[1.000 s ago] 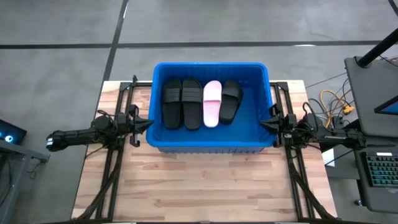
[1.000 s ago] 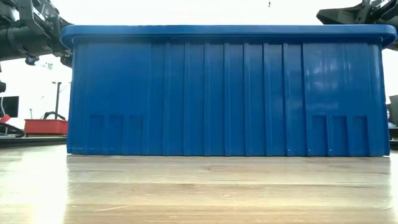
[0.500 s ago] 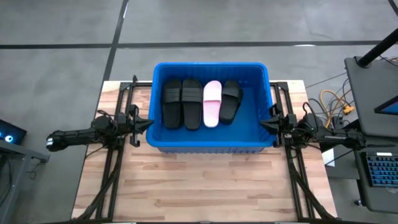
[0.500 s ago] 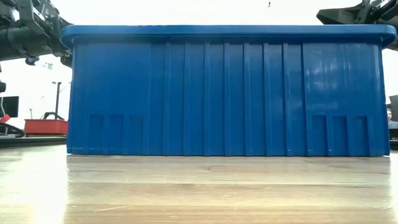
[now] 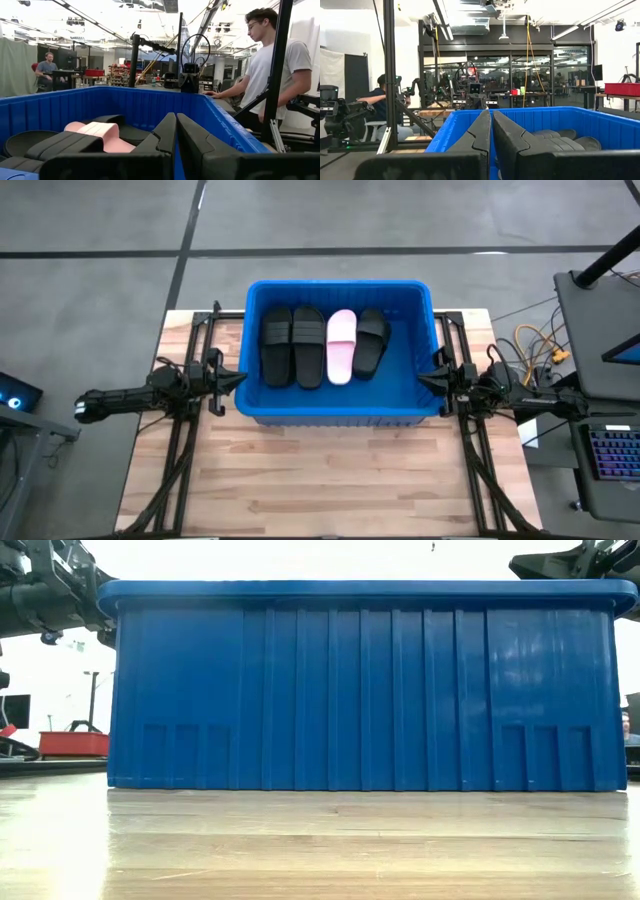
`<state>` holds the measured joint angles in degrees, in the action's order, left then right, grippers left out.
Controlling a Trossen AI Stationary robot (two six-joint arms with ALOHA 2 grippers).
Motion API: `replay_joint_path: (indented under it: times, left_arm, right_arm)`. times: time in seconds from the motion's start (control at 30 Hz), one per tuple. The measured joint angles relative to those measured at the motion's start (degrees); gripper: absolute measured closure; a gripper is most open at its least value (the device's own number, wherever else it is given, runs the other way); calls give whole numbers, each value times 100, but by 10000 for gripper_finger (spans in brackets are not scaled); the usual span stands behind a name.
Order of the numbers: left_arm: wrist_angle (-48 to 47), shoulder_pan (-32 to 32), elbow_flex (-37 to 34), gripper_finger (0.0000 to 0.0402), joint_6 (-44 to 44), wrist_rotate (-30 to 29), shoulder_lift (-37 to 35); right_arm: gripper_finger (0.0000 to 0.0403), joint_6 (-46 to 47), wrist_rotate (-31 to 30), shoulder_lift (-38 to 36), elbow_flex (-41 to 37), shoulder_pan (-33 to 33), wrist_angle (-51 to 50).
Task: Pick and place slides into bin
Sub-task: Return to Home Position
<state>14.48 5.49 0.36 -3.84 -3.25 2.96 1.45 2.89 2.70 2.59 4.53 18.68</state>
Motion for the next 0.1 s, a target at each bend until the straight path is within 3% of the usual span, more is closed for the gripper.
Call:
replay_joint_path:
  times: [0.1]
  left_arm:
    - [2,0,0,402,0,0,-2]
  right_arm:
    - [394,0,1,0,0,-1,0]
